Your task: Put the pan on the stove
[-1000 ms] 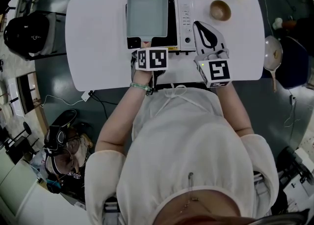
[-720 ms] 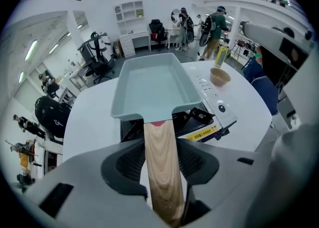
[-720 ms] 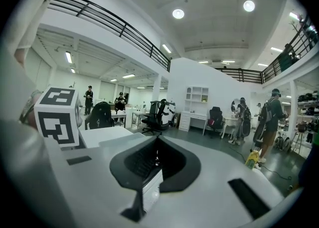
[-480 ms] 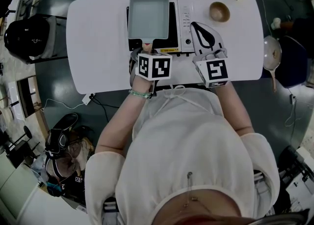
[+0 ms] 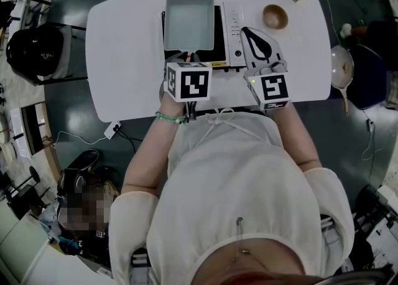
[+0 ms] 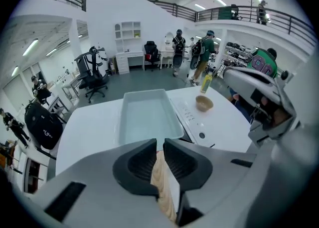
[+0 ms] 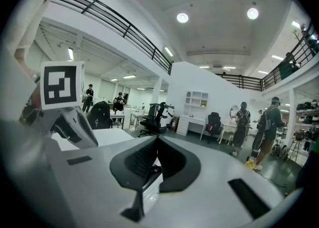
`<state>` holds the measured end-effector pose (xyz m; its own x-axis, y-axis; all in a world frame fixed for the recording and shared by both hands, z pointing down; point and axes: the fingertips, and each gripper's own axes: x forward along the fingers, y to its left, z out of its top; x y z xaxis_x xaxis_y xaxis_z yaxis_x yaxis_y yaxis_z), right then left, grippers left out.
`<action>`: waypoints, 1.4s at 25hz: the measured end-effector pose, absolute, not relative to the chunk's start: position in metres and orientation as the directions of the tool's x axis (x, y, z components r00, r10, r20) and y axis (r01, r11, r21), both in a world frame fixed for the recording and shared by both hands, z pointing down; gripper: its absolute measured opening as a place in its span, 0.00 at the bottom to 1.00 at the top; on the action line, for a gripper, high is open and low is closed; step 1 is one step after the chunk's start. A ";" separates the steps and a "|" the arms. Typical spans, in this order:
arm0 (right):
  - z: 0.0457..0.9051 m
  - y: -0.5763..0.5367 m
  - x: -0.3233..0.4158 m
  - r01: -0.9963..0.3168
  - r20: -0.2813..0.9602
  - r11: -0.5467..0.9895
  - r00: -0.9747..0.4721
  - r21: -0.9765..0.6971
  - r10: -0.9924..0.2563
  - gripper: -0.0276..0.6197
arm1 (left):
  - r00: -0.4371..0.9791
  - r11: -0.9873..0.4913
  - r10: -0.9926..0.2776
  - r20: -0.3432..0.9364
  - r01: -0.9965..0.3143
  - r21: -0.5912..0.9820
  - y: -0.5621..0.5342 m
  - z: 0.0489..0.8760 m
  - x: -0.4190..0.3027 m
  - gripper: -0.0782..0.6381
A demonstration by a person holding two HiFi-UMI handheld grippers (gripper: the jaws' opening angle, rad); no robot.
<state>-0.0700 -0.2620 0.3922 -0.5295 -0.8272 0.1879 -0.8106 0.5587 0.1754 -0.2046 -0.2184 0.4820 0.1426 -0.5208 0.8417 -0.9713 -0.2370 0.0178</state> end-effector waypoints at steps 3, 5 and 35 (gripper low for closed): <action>0.383 -0.258 -0.073 -0.813 0.168 0.552 -0.528 0.184 -0.833 0.05 | 0.198 -0.248 -0.573 0.795 -0.967 0.063 -0.226 0.460 -0.207 0.20; 0.378 -0.255 -0.074 -0.813 0.156 0.551 -0.529 0.188 -0.834 0.05 | 0.224 -0.238 -0.610 0.760 -0.967 0.094 -0.230 0.449 -0.211 0.18; 0.343 -0.240 -0.072 -0.818 0.021 0.543 -0.549 0.192 -0.835 0.05 | 0.521 -0.522 -0.853 0.037 -0.853 -0.018 -0.215 0.328 -0.246 0.14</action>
<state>-0.0722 -0.2402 0.3429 -0.5492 -0.8354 0.0214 -0.8178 0.5425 0.1920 -0.2459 -0.2149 0.3279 0.5211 -0.8527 0.0373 -0.8528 -0.5220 -0.0177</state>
